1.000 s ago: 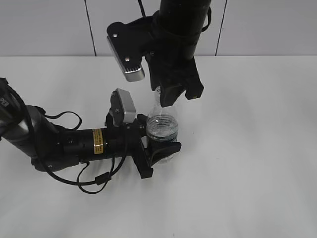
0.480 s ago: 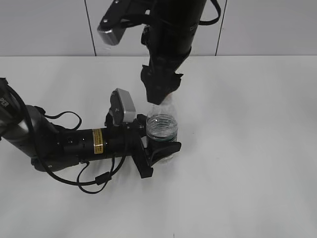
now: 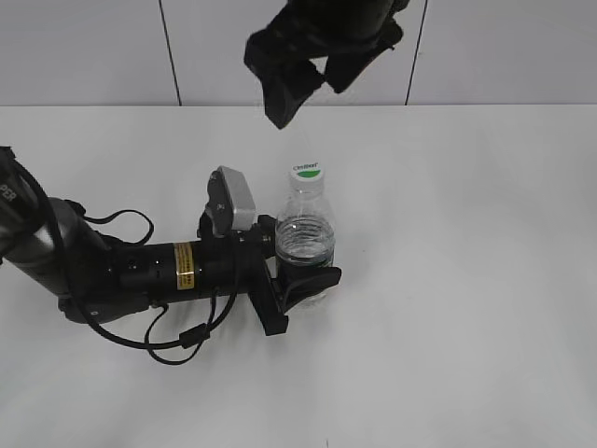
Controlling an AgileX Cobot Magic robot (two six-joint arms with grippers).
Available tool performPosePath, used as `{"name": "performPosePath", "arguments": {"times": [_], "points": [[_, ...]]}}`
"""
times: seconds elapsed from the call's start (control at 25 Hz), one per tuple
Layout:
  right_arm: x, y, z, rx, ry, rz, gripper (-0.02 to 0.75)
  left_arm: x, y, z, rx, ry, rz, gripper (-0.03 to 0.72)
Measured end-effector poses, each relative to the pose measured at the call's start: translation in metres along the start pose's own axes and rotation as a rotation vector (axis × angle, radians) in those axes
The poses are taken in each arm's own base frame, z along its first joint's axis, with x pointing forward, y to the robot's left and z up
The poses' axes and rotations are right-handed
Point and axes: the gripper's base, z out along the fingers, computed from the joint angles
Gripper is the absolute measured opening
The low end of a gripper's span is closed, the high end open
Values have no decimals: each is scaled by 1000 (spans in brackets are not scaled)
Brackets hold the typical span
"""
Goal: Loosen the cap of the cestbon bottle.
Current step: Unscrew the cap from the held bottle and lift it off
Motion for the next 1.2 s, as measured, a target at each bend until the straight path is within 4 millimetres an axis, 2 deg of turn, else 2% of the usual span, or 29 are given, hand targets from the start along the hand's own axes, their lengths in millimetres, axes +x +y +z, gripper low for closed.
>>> {"name": "performPosePath", "arguments": {"times": [0.12, 0.28, 0.48, 0.64, 1.0, 1.2], "points": [[1, -1, -12, 19, -24, 125, 595, 0, 0, 0, 0, 0, 0, 410], [4, 1, -15, 1, -25, 204, 595, 0, 0, 0, 0, 0, 0, 410], [14, 5, 1, -28, 40, 227, 595, 0, 0, 0, 0, 0, 0, 410], [15, 6, 7, -33, 56, 238, 595, 0, 0, 0, -1, -1, -1, 410], [15, 6, 49, -57, 150, 248, 594, 0, 0, 0, -1, -1, -2, 410], [16, 6, 55, -54, 165, 236, 594, 0, 0, 0, 0, -2, -2, 410]]}}
